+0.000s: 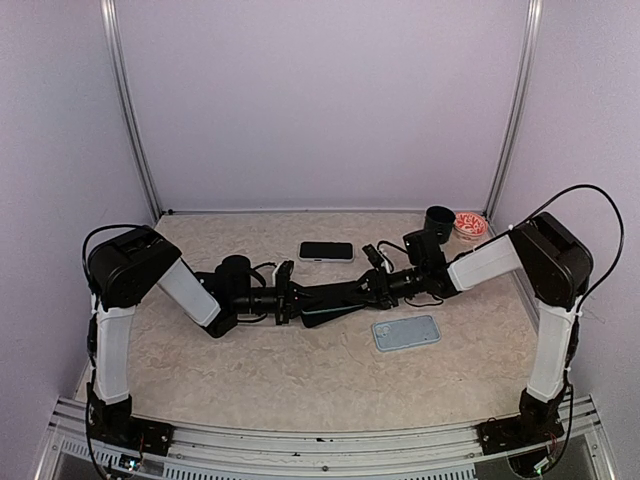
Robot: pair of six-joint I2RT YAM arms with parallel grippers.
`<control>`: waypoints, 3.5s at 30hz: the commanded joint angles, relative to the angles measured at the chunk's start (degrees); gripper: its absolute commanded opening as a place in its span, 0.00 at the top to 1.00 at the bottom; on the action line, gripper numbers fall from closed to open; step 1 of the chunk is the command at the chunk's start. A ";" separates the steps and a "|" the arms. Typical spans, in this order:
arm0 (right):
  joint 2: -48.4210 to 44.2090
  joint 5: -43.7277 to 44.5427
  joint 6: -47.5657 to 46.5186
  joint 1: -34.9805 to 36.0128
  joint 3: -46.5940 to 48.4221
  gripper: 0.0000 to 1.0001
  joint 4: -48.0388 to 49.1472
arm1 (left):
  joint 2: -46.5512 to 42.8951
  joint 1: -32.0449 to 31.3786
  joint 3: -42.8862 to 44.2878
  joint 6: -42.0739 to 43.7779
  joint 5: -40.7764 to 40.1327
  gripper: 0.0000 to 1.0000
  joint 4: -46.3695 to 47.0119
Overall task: Put the phone into the phone case
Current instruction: Install the phone on the phone case, then press the phone with the phone case.
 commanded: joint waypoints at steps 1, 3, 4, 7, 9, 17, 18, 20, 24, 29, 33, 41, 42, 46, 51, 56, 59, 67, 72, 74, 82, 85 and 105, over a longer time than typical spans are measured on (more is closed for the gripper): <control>1.01 -5.88 3.86 -0.08 -1.47 0.49 7.63 | -2.53 -0.40 0.54 0.98 0.61 1.00 1.41; 1.19 -6.73 5.28 -0.31 -2.12 0.52 9.63 | -2.53 -0.40 0.57 0.97 0.61 1.00 1.16; 1.20 -7.12 5.78 -0.39 -2.42 0.53 10.42 | -2.53 -0.40 0.62 1.03 0.62 1.00 0.95; 1.16 -7.56 6.66 -0.53 -2.76 0.59 11.90 | -2.53 -0.40 0.73 1.35 0.62 1.00 0.31; 1.06 -7.69 7.18 -0.62 -3.02 0.63 12.62 | -2.53 -0.32 0.68 1.62 0.54 0.99 -0.08; 1.63 -8.62 9.79 -0.97 -4.54 0.75 17.09 | -2.61 -0.05 -0.01 2.19 0.08 0.94 -1.01; 1.72 -8.82 10.15 -0.97 -4.71 0.76 17.72 | -2.68 0.01 -0.12 2.19 0.06 0.93 -1.07; 1.80 -9.01 10.89 -1.05 -5.00 0.76 18.59 | -2.75 0.19 -0.31 2.27 0.00 0.92 -1.26; 1.65 -9.11 11.50 -1.06 -5.35 0.79 19.44 | -3.05 0.52 -0.66 2.59 -0.09 0.88 -1.99; 1.38 -9.54 12.81 -1.29 -5.87 0.82 21.39 | -3.65 0.78 -1.05 3.32 -0.43 0.79 -3.15; 1.46 -10.17 14.16 -1.41 -6.34 0.84 23.25 | -3.89 0.83 -1.15 3.42 -0.54 0.73 -3.36; 1.77 -10.63 16.18 -1.66 -7.19 0.89 25.82 | -4.84 1.41 -1.59 4.19 -0.67 0.65 -4.81; 1.67 -10.50 16.17 -1.74 -7.36 0.89 25.83 | -5.17 1.58 -1.62 4.52 -0.76 0.64 -5.44; 1.42 -10.44 16.30 -2.15 -7.72 0.91 26.16 | -6.72 2.01 -1.72 7.24 -1.68 0.60 -11.26; 1.14 -10.59 16.62 -2.72 -8.11 0.92 26.75 | -9.62 2.53 -2.74 9.95 -3.04 0.54 -16.00; 0.61 -11.04 17.14 -2.90 -8.26 0.93 27.46 | -11.58 3.34 -5.00 10.53 -3.33 0.52 -15.96; 0.29 -11.39 17.22 -2.97 -8.39 0.94 27.65 | -12.14 3.76 -6.24 10.84 -3.19 0.51 -15.67; -0.71 -12.02 17.41 -3.08 -8.79 0.95 28.42 | -13.63 4.99 -8.36 11.99 -3.59 0.50 -15.04; -1.72 -12.48 17.70 -3.09 -9.12 0.96 29.08 | -14.43 5.48 -9.25 12.92 -4.23 0.47 -13.99; -2.01 -12.64 17.92 -3.08 -9.25 0.96 29.30 | -14.18 5.48 -9.72 11.69 -3.09 0.47 -10.49; -2.41 -13.52 21.58 -3.08 -10.13 0.97 34.14 | -12.87 4.55 -9.79 10.20 -1.45 0.38 -4.98; -2.71 -13.84 23.23 -3.08 -10.59 0.97 36.45 | -12.77 4.34 -9.82 10.10 -1.41 0.32 -4.05; -3.80 -14.92 27.27 -3.08 -11.68 0.98 41.69 | -10.44 0.94 -7.00 7.47 1.96 0.45 3.31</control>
